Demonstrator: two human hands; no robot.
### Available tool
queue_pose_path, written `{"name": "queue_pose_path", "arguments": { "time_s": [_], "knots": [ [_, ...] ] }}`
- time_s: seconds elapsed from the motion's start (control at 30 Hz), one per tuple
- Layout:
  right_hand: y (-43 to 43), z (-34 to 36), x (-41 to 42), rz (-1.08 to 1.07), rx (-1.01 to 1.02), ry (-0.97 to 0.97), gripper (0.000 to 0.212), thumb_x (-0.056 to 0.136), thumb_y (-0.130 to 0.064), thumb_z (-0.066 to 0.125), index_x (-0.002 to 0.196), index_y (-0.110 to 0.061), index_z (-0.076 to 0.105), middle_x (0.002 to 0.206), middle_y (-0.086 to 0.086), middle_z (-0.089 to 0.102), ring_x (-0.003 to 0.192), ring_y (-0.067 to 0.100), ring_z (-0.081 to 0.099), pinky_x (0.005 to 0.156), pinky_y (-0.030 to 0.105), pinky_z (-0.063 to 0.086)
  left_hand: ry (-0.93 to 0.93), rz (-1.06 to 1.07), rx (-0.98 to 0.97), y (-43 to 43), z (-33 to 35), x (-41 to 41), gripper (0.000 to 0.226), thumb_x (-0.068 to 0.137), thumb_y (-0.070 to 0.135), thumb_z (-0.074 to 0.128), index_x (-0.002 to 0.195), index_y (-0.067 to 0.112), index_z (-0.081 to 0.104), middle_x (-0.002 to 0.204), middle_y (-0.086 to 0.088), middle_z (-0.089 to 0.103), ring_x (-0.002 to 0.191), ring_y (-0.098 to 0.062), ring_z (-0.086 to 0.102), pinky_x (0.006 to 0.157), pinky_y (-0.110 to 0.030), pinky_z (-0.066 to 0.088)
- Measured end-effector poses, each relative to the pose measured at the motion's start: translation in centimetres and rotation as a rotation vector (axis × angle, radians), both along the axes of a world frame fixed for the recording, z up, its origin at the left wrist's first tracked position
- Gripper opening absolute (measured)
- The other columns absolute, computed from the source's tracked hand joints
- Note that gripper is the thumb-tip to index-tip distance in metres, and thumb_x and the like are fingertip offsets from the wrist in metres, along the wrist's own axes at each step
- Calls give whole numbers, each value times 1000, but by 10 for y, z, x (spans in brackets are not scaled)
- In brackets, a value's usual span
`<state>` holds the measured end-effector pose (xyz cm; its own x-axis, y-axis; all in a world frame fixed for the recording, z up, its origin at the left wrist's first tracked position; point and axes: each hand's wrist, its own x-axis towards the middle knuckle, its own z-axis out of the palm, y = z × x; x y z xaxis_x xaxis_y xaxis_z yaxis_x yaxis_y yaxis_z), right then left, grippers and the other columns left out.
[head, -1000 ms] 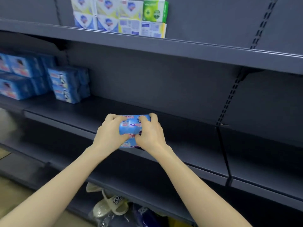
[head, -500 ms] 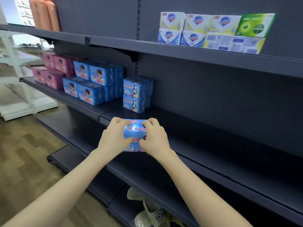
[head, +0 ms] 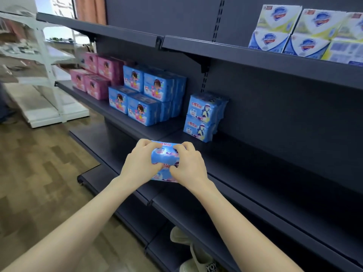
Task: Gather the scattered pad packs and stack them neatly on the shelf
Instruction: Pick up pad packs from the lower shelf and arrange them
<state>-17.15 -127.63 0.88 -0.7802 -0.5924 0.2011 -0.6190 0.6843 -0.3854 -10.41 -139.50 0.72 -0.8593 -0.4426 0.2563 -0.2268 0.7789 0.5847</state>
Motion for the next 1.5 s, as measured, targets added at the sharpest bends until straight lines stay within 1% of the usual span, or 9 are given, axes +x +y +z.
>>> {"name": "queue_pose_path", "arguments": {
  "time_s": [0.17, 0.4, 0.5, 0.67, 0.77, 0.9, 1.03, 1.3, 1.5],
  "knots": [
    [-21, 1, -33, -35, 2, 14, 51, 83, -15, 57, 132, -16, 43, 135, 2, 37, 104, 28, 46, 76, 29, 38, 7, -37, 1, -23, -3, -34, 48, 81, 22, 68, 126, 20, 53, 126, 1, 43, 106, -18, 51, 75, -23, 34],
    [-44, 2, -100, -116, 5, 20, 49, 83, -16, 59, 130, -15, 44, 132, 5, 40, 114, 32, 46, 88, 37, 46, 8, -138, -25, -51, 2, -108, 48, 80, 19, 69, 125, 20, 53, 125, 1, 45, 108, -19, 52, 85, -28, 40],
    [-51, 4, -129, -158, -1, 2, 49, 82, -17, 60, 129, -16, 47, 130, 7, 42, 112, 34, 50, 87, 36, 47, -17, -198, -40, -60, 8, -142, 46, 80, 19, 68, 123, 20, 54, 124, 1, 44, 109, -21, 52, 83, -26, 38],
    [-55, 1, -166, -197, 26, -35, 51, 84, -21, 61, 132, -19, 46, 131, 6, 42, 117, 30, 50, 93, 33, 46, -38, -313, -57, -71, 8, -185, 47, 76, 16, 69, 121, 23, 57, 121, -2, 48, 109, -24, 54, 86, -34, 44],
    [-54, -2, -175, -234, 71, -49, 45, 85, -22, 60, 128, -16, 46, 130, 7, 42, 117, 30, 50, 92, 32, 45, -42, -382, -66, -75, 6, -203, 48, 75, 14, 68, 121, 26, 58, 119, -2, 49, 106, -25, 56, 82, -32, 45],
    [-55, -5, -184, -286, 110, -62, 38, 85, -24, 60, 120, -15, 47, 125, 6, 43, 114, 28, 51, 88, 31, 45, -86, -463, -110, -82, 2, -226, 47, 76, 20, 66, 121, 27, 57, 121, 3, 47, 104, -22, 59, 80, -29, 46],
    [-62, -6, -191, -357, 132, -67, 43, 84, -25, 61, 123, -17, 47, 127, 4, 43, 114, 27, 51, 87, 29, 42, -92, -551, -145, -92, -4, -246, 45, 78, 24, 65, 122, 24, 54, 125, 3, 45, 107, -19, 57, 80, -24, 43],
    [-77, -4, -186, -509, 149, -96, 44, 82, -22, 63, 123, -17, 46, 128, 1, 40, 112, 22, 49, 76, 21, 35, -87, -762, -213, -113, -14, -266, 45, 82, 28, 62, 125, 24, 49, 133, 6, 37, 110, -15, 55, 81, -23, 42],
    [-80, -5, -177, -608, 126, -80, 49, 81, -12, 61, 128, -18, 47, 131, 1, 41, 116, 21, 48, 81, 22, 38, -48, -857, -194, -117, -17, -271, 45, 82, 24, 63, 125, 24, 49, 133, 3, 37, 115, -16, 52, 86, -24, 41]
  ]
}}
